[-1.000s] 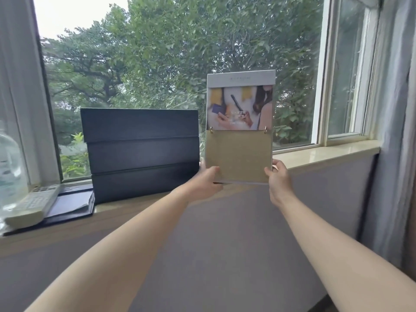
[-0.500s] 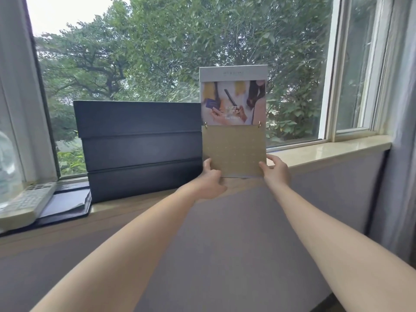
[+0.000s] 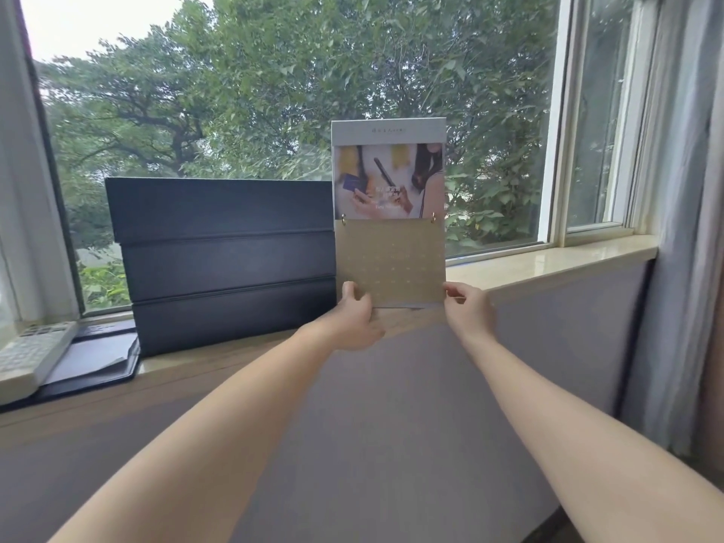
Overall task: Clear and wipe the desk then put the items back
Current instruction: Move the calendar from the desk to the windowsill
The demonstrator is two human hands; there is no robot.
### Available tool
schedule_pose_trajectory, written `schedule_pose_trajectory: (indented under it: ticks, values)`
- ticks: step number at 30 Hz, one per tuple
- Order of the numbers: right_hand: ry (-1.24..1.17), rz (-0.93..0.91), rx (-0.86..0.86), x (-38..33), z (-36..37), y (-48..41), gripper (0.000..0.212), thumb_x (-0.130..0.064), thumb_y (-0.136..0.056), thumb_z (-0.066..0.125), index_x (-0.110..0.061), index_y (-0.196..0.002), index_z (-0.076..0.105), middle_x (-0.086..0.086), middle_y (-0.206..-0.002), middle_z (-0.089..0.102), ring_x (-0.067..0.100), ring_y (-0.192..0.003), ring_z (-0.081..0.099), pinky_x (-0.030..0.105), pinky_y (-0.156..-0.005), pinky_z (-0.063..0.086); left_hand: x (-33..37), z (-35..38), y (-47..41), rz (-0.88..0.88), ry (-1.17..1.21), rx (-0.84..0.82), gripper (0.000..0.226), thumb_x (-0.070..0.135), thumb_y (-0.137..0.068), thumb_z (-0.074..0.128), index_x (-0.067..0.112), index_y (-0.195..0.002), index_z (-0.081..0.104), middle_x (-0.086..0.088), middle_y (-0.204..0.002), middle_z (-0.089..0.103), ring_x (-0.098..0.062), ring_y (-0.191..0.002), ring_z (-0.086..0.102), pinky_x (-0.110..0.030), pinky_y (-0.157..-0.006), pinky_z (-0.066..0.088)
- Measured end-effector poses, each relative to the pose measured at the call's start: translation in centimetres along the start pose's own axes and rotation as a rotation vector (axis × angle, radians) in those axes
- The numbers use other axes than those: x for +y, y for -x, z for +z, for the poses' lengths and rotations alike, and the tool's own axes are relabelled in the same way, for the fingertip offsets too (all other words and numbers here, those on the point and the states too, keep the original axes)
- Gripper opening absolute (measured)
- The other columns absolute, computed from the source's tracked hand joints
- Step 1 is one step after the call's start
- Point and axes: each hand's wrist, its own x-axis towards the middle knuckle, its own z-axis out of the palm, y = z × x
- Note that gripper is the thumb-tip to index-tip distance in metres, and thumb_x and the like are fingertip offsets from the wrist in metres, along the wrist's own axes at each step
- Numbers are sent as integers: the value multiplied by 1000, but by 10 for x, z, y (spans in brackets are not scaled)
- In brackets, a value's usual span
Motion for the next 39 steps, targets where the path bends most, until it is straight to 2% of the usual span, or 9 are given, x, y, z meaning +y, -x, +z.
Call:
schedule_pose_trajectory:
  ticks: [3,5,12,18,23,25,27,35,39]
  values:
    - [10,-6,-21,0,1,2,38,-5,-90,50,-14,-123,66,11,-121,62,23,-112,57,21,-89,38,0,3,1,33,-9,-3,43,37,-95,51,4,-121,41,-5,-137,23,-28,-103,51,-42,-93,48]
    - [22,-9,-36,-2,0,5,41,-4,-89,50,-14,-126,64,10,-119,63,23,-111,57,23,-90,39,0,3,3,47,-12,-8,52,38,-96,49,4,-134,38,-5,-140,24,-28,-114,49,-43,-99,46]
    - [34,-24,-87,-11,-5,21,38,-4,-88,50,-14,-123,63,3,-106,71,21,-105,61,23,-87,40,3,2,23,117,87,78,54,29,-99,48,11,-147,31,0,-153,24,-22,-128,45,-33,-103,41]
    - [46,-46,-130,-20,-8,43,34,-5,-88,51,-17,-116,65,3,-103,72,21,-104,61,28,-90,45,0,-4,51,159,134,124,51,25,-98,51,20,-147,35,4,-151,32,-16,-133,39,-25,-103,34]
    - [21,-69,-207,-32,-5,73,31,-4,-89,49,-15,-112,66,4,-99,72,17,-95,61,18,-69,40,-7,-12,83,134,105,137,52,24,-97,52,21,-146,35,4,-150,34,-16,-134,38,-27,-106,33]
    - [19,-80,-237,-39,-4,86,29,-4,-89,49,-15,-110,66,2,-97,72,14,-88,58,6,-56,38,-13,-16,96,112,93,143,52,24,-96,52,21,-146,36,4,-149,35,-16,-134,39,-26,-106,33]
    - [14,-87,-270,-49,-1,100,28,-4,-89,49,-17,-108,66,0,-92,72,13,-86,57,0,-53,36,-19,-19,111,95,90,155,52,23,-96,51,21,-146,36,5,-148,36,-15,-133,39,-24,-105,32]
    - [-11,-135,-409,-88,21,164,29,-7,-89,45,-27,-102,61,-11,-83,68,10,-86,57,11,-53,36,-51,-30,180,24,44,186,54,23,-95,54,19,-146,36,-1,-145,41,-17,-132,40,-20,-100,28]
    - [-40,-175,-463,-112,40,195,30,-8,-89,45,-28,-104,61,-10,-89,70,9,-86,57,16,-54,37,-76,-45,219,-40,4,209,54,21,-95,56,17,-145,38,-3,-142,44,-19,-132,42,-20,-101,27]
